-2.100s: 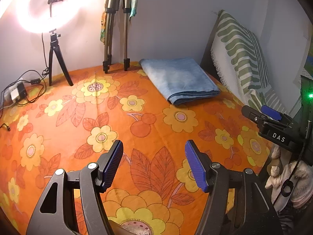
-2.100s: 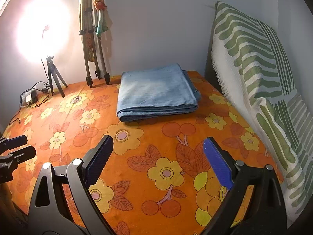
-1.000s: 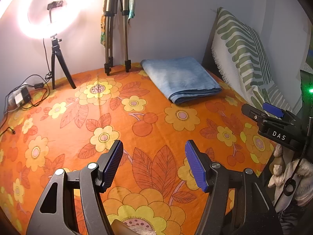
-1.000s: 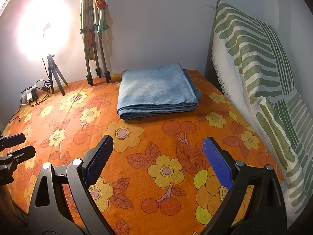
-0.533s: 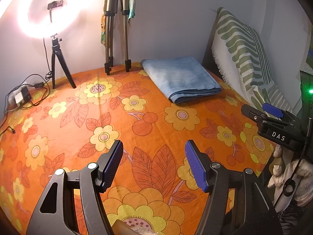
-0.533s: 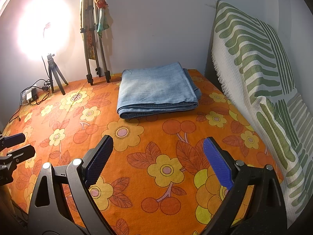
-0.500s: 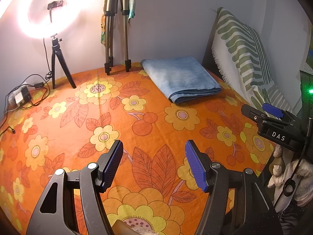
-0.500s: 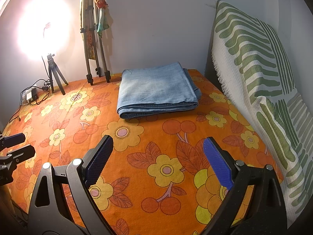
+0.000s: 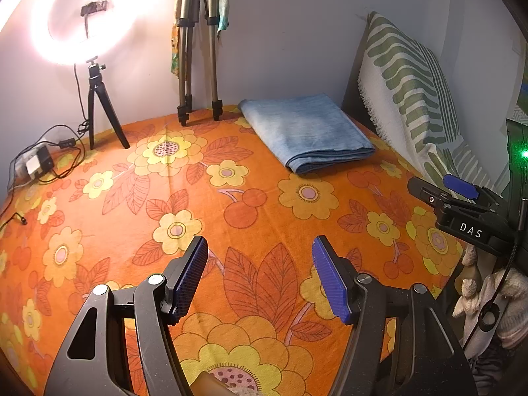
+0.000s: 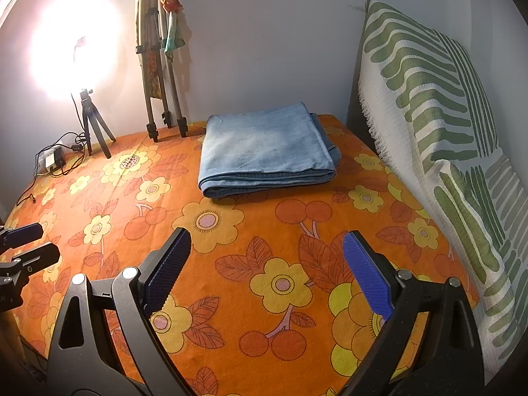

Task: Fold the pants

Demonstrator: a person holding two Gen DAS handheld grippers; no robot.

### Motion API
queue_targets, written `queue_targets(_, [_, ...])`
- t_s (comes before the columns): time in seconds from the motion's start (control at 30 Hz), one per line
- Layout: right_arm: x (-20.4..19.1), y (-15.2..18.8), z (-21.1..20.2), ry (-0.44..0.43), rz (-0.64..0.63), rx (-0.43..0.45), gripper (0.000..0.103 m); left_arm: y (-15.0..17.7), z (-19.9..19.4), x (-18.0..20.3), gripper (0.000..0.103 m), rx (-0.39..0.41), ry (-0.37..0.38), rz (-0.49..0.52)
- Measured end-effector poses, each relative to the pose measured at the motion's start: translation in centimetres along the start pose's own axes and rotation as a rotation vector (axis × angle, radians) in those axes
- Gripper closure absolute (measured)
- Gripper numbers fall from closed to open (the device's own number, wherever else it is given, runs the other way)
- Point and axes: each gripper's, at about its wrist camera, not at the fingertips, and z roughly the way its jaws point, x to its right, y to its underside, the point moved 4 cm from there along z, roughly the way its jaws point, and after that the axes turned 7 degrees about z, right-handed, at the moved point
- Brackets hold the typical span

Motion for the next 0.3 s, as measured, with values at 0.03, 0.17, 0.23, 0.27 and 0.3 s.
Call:
queue_targets(0.03, [-0.01,-0.15,0.09,-0.001,-0.002,0.000,0.008,0.00,0.03,-0.03,0.038,0.000,0.000,-0.002])
queue_targets(0.17, [-0.05,-0.17,0.05,-0.002,-0.002,0.000,0.008,0.03,0.06,-0.13,0.038,-0.002,-0.002,-0.004])
queue_targets(0.23, [-0.08,-0.04,0.04,-0.004,-0.005,0.000,0.008,0.06,0.05,-0.24,0.038,-0.001,-0.004,-0.005])
queue_targets(0.27, [-0.12,-0.07,0.13,-0.006,-0.006,-0.002,0.008,0.08,0.03,-0.10,0.038,-0.002,-0.006,-0.006])
queue_targets(0.3, [-0.17,-0.01,0.15,-0.007,-0.007,-0.003,0.008,0.12,0.01,-0.21,0.038,-0.003,-0.005,-0.007])
